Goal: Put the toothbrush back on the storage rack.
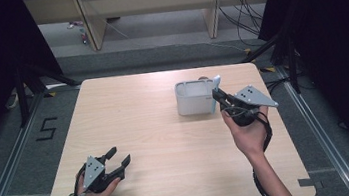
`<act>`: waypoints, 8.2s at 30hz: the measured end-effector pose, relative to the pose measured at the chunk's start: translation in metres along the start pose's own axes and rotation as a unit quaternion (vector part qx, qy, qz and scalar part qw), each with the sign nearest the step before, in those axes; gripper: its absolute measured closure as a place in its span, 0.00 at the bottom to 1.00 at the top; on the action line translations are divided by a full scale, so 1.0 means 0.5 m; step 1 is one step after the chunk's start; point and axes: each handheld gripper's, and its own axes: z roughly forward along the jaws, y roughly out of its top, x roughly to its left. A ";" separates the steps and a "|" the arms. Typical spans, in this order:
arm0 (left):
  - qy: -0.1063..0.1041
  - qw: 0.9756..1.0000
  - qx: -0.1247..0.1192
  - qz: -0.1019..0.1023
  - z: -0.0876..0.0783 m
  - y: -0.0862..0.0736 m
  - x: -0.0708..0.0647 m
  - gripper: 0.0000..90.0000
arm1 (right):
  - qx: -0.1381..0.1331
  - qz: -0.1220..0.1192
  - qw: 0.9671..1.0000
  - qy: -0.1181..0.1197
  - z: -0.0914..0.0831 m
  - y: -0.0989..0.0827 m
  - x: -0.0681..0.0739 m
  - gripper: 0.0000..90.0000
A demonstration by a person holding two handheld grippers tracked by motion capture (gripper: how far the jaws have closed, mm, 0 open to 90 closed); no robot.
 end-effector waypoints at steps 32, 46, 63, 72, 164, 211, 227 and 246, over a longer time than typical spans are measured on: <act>0.002 1.000 0.013 -0.003 -0.003 0.002 0.000 0.44 | -0.005 -0.002 1.000 -0.025 0.039 0.012 -0.038 0.94; 0.003 1.000 0.014 -0.005 -0.003 0.002 0.000 0.44 | -0.011 0.000 0.999 -0.038 0.058 0.027 -0.057 0.94; 0.002 1.000 0.014 -0.007 -0.002 0.002 0.000 0.44 | -0.016 0.010 0.999 -0.047 0.100 0.040 -0.069 0.94; 0.001 1.000 0.014 -0.006 -0.002 0.002 0.000 0.44 | -0.022 0.013 0.998 -0.057 0.116 0.048 -0.082 0.94; -0.004 1.000 0.015 -0.006 -0.002 0.002 0.001 0.44 | 0.071 0.039 0.993 -0.081 0.197 -0.077 -0.110 0.93; -0.010 1.000 0.003 -0.006 0.002 0.001 0.002 0.44 | 0.089 0.033 0.992 -0.082 0.195 -0.109 -0.116 0.81; -0.004 1.000 0.015 -0.005 -0.002 0.002 0.000 0.44 | 0.112 0.045 0.990 -0.066 0.142 -0.111 -0.111 0.62; -0.004 1.000 0.017 -0.009 -0.002 0.003 -0.001 0.44 | 0.148 0.051 0.986 -0.051 0.049 -0.158 -0.099 0.59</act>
